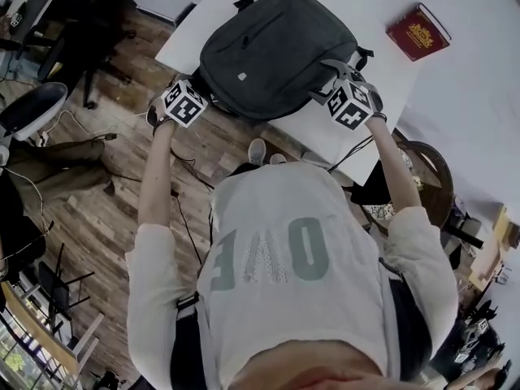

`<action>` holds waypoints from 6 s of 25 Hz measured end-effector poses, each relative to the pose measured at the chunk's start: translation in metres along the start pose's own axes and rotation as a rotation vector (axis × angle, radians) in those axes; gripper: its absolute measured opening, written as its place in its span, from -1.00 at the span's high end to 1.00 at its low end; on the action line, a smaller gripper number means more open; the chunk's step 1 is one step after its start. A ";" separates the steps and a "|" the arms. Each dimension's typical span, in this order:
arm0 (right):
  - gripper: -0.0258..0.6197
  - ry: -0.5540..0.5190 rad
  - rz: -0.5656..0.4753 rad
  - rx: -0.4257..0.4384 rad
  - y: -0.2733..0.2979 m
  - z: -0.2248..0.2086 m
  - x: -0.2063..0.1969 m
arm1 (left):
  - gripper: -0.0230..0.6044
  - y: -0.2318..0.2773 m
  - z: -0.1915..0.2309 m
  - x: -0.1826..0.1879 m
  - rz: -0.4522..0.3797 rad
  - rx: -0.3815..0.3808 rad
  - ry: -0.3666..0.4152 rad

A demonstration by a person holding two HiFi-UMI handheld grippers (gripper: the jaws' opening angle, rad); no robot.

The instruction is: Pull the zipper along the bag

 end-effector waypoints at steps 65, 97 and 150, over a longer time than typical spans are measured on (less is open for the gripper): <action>0.52 0.160 0.070 -0.179 0.141 -0.023 0.047 | 0.85 -0.047 -0.026 0.002 0.161 -0.096 0.077; 0.44 0.261 -0.057 0.458 0.171 0.074 0.095 | 0.84 -0.042 -0.111 0.037 0.097 -0.219 -0.226; 0.46 0.250 -0.101 0.416 0.175 0.073 0.097 | 0.84 -0.024 -0.163 0.053 -0.092 -0.009 -0.441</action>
Point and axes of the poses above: the fingertips, and each gripper's own axes: y forward along the fingers, z to its left, x out of its top, the point moved 3 cm from there along -y, backward along the fingers, and after that the axes turned 13 degrees about -z, right-handed, at the moved point
